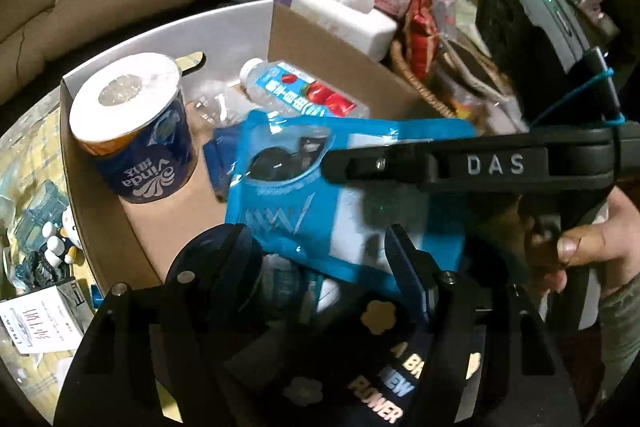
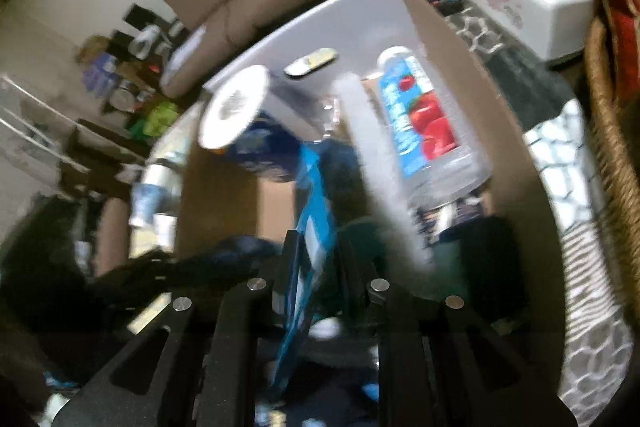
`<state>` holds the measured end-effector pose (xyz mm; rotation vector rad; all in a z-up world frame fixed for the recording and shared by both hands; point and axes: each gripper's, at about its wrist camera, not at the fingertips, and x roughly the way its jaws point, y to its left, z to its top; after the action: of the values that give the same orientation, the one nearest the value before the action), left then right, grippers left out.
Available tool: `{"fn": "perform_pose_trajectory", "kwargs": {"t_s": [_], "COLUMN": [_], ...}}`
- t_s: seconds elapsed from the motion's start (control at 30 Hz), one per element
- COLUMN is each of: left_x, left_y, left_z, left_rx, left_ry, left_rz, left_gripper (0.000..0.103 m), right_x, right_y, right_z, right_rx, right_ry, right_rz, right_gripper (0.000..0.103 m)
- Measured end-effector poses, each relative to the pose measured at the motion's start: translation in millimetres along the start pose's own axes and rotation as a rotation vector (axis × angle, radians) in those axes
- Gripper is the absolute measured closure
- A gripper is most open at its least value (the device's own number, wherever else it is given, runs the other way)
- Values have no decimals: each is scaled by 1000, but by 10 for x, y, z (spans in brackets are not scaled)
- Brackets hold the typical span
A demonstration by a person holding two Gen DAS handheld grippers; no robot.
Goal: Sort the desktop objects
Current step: 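Carry the blue pouch into the cardboard box and open the right tool, then withdraw the right tool from the box back over the table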
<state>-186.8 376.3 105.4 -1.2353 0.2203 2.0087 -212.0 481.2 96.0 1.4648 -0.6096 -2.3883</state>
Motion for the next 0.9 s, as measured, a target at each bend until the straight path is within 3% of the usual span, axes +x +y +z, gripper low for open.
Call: {"fn": "perform_pose_trajectory", "kwargs": {"t_s": [0.07, 0.23, 0.33, 0.37, 0.4, 0.5, 0.57, 0.63, 0.73, 0.8, 0.9], "left_x": [1, -151, -321, -356, -408, -553, -627, -704, -797, -870, -1007], "left_y": [5, 18, 32, 30, 33, 64, 97, 176, 302, 378, 431], "left_z": [-21, -106, -147, -154, -172, -253, -304, -373, -466, -542, -660], "left_rx": [18, 39, 31, 31, 31, 34, 29, 11, -21, -47, -62], "left_ry": [7, -18, -43, -48, -54, -61, -61, -61, -59, -63, -77], "left_rz": [20, 40, 30, 31, 33, 41, 44, 47, 50, 44, 41], "left_gripper": [38, 38, 37, 37, 37, 37, 36, 36, 35, 27, 22], "right_x": [-9, 18, 72, 77, 85, 152, 122, 65, -105, -262, -489], "right_y": [-9, 59, -41, -91, -194, -308, -256, -203, -173, -110, -27], "right_z": [3, 23, 50, 54, 41, -3, -27, -46, -80, -94, -151], "right_rx": [-11, -63, 30, 79, 170, 286, 259, 229, 220, 205, 191], "right_ry": [-11, -45, -71, -79, -92, -70, -67, -68, -98, -128, -183], "right_rz": [-13, -149, -223, -222, -189, -91, -117, -138, -143, -157, -165], "right_gripper": [84, 84, 84, 84, 84, 82, 73, 70, 52, 46, 28]}}
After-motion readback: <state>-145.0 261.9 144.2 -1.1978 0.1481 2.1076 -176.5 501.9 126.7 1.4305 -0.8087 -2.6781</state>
